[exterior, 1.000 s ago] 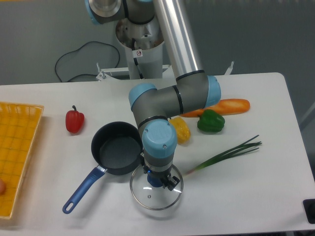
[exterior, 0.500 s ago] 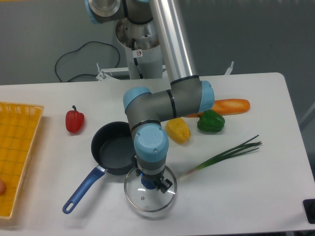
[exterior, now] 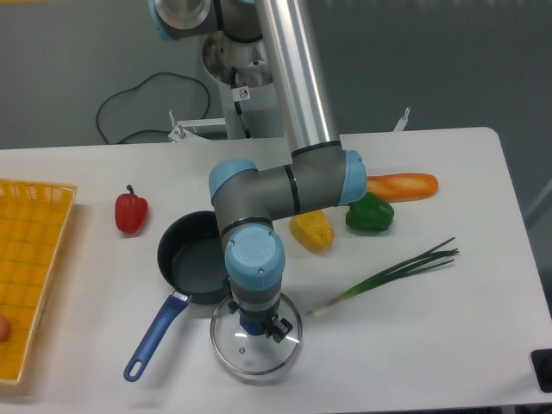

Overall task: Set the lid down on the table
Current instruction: 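Set the glass lid flat on the table beside the saucepan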

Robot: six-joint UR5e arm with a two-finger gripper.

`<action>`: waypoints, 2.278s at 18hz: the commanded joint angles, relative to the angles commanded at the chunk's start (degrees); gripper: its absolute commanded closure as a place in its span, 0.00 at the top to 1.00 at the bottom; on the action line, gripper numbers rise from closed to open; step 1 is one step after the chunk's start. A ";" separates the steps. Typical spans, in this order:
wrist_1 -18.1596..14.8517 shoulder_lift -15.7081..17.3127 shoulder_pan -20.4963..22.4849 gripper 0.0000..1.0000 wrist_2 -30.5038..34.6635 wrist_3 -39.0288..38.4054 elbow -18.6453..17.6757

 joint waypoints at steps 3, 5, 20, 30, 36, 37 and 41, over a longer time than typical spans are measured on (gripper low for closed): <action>0.26 -0.53 0.00 0.53 0.00 -0.17 0.96; 0.35 -0.88 0.00 0.53 -0.09 -0.44 1.40; 0.35 -2.46 0.00 0.60 -0.62 -0.44 2.90; 0.35 -2.81 -0.17 0.65 -0.62 -0.35 2.90; 0.35 -3.08 -0.18 0.68 -0.62 -0.44 2.72; 0.35 -3.16 -0.44 0.69 -0.62 -0.44 2.72; 0.35 -3.25 -0.44 0.72 -0.53 -0.44 2.72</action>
